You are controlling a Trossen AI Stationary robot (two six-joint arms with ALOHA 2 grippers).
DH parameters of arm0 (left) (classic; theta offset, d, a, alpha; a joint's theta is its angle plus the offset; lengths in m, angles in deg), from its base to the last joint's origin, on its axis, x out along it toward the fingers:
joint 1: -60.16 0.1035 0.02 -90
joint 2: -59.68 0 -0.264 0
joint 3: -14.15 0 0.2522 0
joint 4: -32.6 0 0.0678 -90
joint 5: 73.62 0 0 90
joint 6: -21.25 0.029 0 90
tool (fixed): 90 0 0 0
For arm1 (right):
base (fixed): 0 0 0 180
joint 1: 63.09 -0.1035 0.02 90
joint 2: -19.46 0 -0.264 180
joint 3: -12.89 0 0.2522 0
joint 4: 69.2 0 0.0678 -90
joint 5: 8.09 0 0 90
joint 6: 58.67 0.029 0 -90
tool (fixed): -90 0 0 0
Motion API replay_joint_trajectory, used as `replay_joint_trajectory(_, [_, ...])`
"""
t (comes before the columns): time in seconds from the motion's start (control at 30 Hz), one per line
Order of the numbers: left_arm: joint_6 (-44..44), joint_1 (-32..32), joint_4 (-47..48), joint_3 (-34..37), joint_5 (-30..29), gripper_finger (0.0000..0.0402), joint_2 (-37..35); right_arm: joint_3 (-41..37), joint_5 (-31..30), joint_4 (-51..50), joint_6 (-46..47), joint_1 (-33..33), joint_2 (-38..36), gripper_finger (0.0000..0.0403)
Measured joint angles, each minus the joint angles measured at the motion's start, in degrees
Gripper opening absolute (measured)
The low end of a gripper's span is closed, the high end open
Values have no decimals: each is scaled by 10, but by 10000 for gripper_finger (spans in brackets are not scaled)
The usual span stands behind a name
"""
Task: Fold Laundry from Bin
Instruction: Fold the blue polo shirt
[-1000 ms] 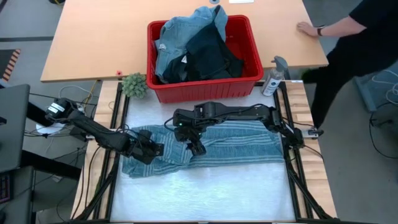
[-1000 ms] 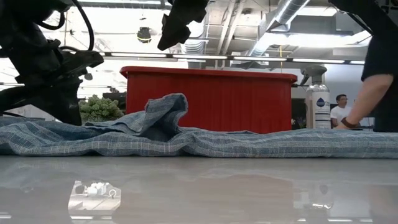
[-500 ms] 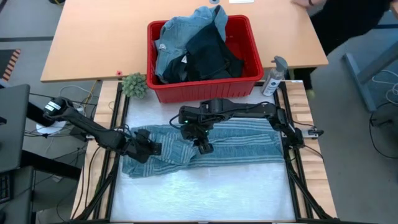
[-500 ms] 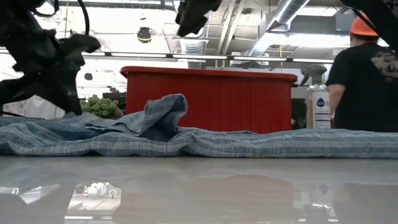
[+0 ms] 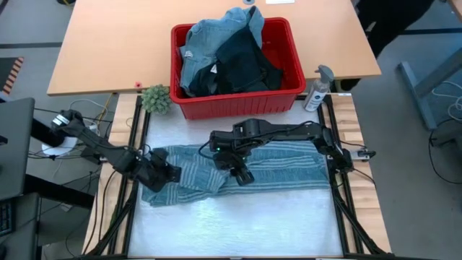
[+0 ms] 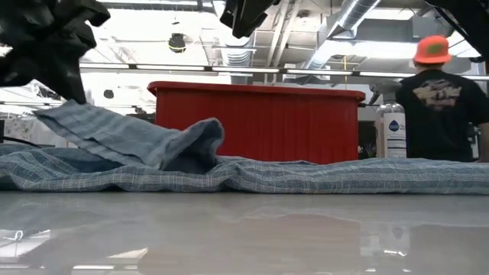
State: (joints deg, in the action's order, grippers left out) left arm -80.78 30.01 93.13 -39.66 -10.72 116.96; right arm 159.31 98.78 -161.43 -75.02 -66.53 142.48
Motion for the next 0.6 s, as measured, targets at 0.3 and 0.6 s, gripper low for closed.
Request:
replay_joint_trajectory(0.3, [-64, -58, 28, -3, 13, 0, 0, -106, 28, 101, -1, -19, 0, 87])
replay_joint_trajectory(0.6, [-88, -77, 52, -3, 1, 0, 0, -250, 10, 256, 53, -37, 1, 20])
